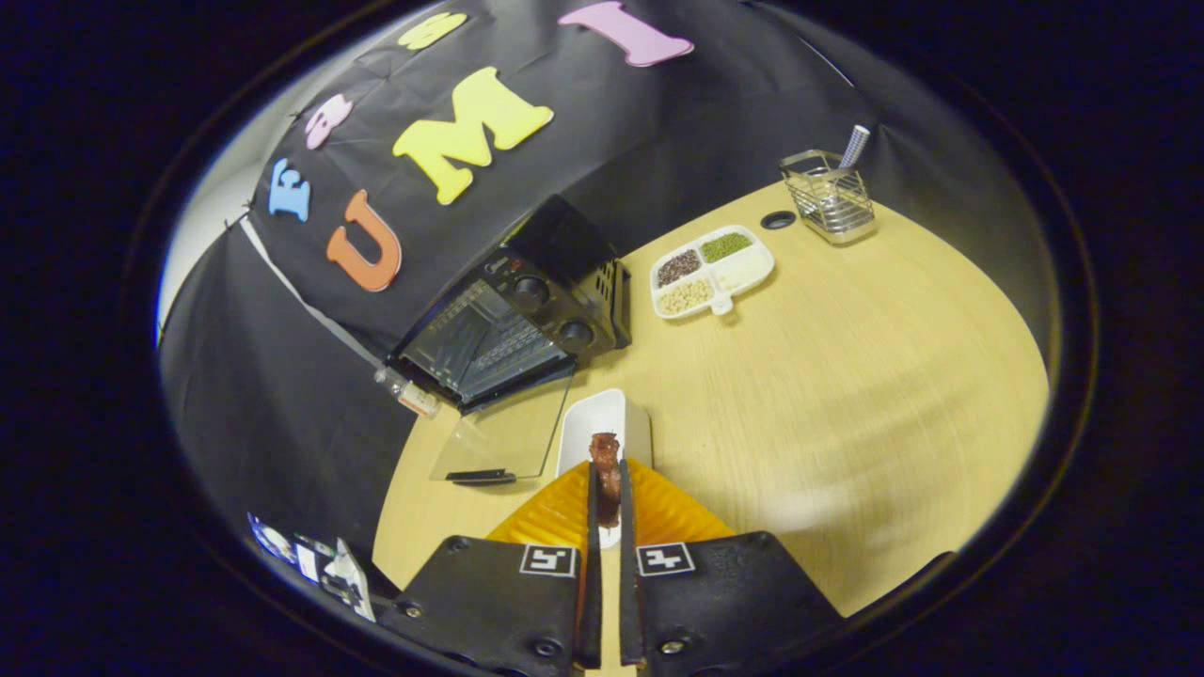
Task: Open the toaster oven, put the food inside, and close the toaster oven door.
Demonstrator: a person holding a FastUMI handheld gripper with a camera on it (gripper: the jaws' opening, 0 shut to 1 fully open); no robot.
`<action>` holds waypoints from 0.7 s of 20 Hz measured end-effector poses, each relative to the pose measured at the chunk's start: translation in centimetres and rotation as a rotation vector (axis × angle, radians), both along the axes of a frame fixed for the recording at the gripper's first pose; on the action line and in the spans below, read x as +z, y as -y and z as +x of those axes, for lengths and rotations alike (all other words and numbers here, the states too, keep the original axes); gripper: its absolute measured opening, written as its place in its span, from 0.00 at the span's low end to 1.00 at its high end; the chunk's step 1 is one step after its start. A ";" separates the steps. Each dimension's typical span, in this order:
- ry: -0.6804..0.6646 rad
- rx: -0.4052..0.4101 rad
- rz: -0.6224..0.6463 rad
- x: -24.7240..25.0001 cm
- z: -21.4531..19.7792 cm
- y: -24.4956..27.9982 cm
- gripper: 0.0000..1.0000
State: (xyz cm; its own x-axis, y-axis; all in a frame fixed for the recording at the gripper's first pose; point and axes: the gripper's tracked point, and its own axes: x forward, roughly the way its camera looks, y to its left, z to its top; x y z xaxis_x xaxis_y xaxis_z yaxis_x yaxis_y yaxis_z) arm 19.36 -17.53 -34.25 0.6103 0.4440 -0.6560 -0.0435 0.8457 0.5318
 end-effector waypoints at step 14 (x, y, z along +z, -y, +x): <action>0.353 0.046 -0.366 10.4 -1.7 -2.7 0.10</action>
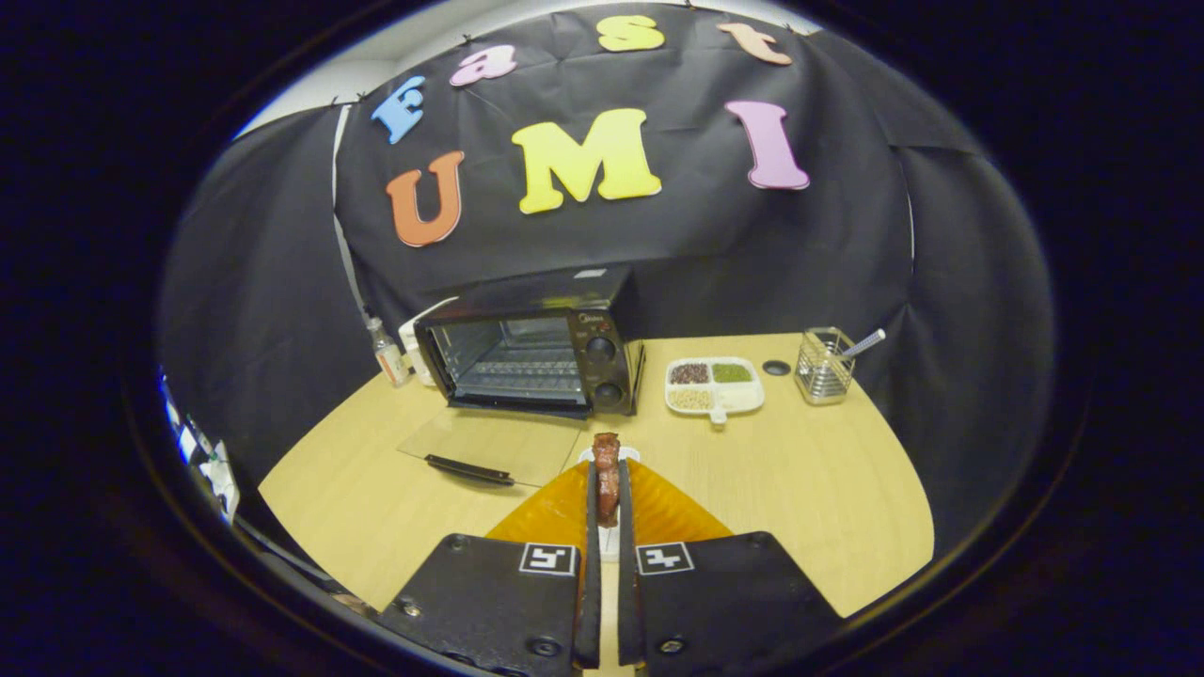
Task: Open the toaster oven, put the food inside, and close the toaster oven door.
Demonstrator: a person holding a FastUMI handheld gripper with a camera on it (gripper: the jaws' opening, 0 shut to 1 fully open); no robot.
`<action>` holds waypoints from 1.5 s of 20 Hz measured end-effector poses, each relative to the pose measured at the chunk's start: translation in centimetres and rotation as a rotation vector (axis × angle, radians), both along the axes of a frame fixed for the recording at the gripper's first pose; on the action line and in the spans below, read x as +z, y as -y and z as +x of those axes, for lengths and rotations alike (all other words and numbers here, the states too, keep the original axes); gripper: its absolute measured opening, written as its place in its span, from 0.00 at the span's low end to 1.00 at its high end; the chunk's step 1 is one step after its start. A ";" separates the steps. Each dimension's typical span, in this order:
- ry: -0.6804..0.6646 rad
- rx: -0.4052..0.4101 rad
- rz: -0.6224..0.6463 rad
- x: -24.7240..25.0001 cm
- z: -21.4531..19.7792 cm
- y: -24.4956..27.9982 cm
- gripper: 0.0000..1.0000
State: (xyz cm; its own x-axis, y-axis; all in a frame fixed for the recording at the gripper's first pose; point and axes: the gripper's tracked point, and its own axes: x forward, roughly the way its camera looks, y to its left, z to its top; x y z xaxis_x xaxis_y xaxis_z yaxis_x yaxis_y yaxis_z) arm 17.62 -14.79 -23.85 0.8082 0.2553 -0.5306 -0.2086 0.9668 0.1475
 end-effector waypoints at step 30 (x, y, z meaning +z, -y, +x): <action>0.166 -0.060 0.251 -5.7 14.8 -23.7 0.10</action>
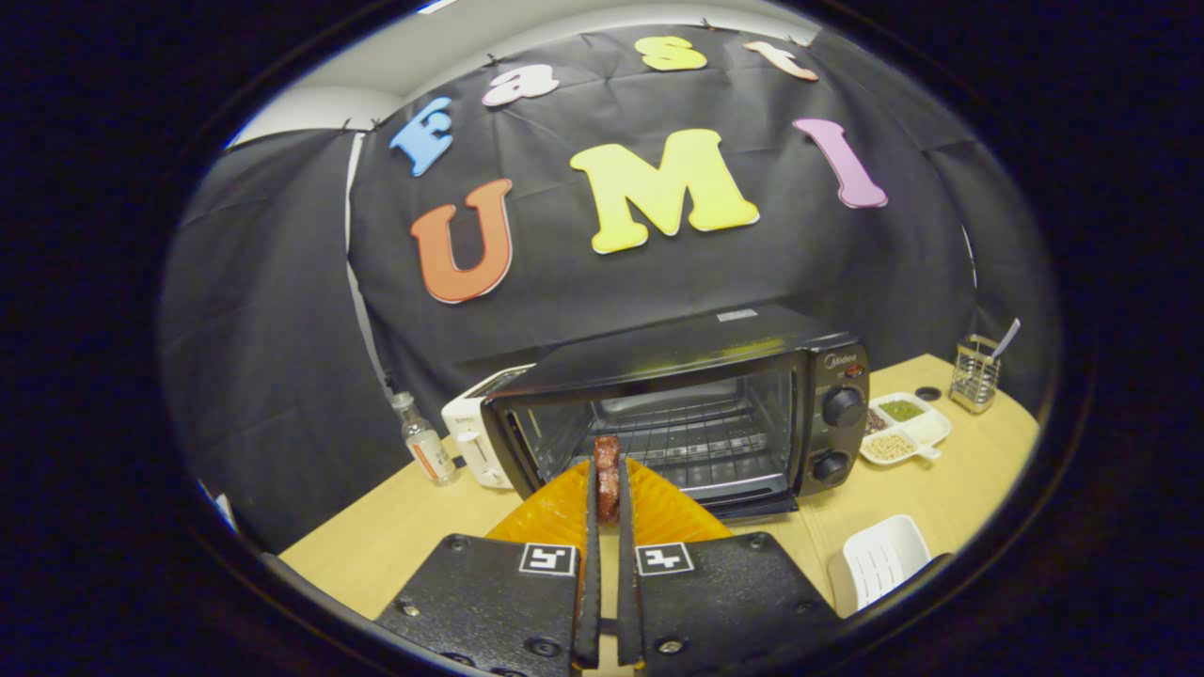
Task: Open the toaster oven, put the food inside, and close the toaster oven door.
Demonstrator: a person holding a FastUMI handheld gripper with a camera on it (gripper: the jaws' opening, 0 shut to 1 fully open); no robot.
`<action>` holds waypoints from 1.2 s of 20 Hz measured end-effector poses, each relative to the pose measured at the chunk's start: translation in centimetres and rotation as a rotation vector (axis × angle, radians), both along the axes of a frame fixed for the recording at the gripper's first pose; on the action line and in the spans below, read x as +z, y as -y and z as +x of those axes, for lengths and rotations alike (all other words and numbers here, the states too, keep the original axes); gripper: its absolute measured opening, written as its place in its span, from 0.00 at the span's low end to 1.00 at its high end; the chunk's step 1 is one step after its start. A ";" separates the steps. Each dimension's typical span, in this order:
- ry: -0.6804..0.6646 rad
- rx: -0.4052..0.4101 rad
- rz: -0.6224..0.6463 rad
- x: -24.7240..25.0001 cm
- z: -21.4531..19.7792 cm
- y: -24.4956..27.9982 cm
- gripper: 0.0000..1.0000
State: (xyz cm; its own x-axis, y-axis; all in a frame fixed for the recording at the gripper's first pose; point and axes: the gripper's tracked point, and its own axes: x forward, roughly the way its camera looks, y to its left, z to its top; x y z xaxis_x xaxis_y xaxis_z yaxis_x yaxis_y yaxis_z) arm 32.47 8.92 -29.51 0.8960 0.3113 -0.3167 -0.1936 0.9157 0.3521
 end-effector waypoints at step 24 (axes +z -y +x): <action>-0.146 -0.304 0.212 -7.7 12.0 5.4 0.23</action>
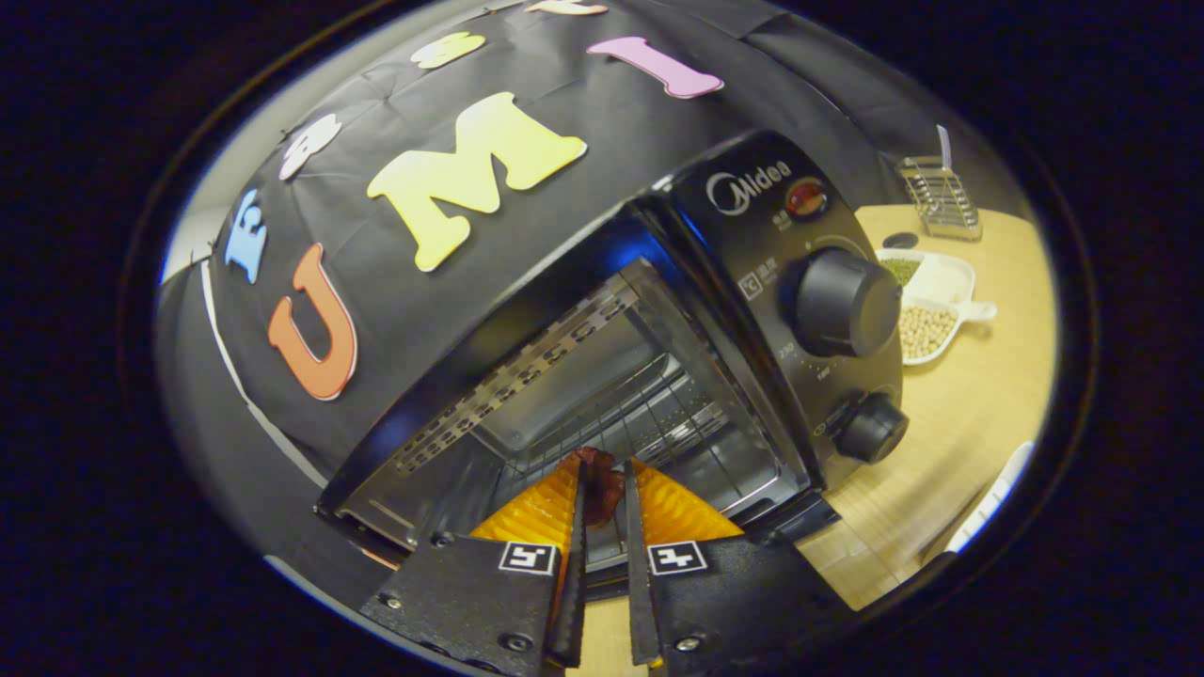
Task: Open the toaster oven, put the food inside, and close the toaster oven door.
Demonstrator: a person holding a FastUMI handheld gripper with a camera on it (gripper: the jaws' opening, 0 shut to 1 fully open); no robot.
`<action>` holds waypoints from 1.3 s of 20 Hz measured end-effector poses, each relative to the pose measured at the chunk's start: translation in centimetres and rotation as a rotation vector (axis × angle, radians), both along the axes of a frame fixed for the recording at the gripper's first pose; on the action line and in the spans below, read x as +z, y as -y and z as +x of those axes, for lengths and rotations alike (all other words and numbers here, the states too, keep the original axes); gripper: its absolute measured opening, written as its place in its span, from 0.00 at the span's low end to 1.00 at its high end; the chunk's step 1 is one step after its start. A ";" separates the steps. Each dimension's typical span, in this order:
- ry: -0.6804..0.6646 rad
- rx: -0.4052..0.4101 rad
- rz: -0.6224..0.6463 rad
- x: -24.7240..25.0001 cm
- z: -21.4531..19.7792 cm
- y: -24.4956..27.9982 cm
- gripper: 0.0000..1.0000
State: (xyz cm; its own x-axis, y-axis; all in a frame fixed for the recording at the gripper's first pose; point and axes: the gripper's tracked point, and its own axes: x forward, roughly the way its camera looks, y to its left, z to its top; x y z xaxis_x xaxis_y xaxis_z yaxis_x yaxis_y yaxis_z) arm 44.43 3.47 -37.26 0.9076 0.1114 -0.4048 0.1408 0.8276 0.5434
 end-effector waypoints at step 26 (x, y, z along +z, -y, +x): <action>-0.097 0.220 -0.508 -1.0 -21.8 -0.8 1.00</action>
State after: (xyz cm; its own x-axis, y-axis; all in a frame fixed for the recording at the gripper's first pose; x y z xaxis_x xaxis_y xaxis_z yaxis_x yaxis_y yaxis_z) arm 22.64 4.32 -38.23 0.8411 0.0631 -0.5371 -0.0351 0.9974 0.0622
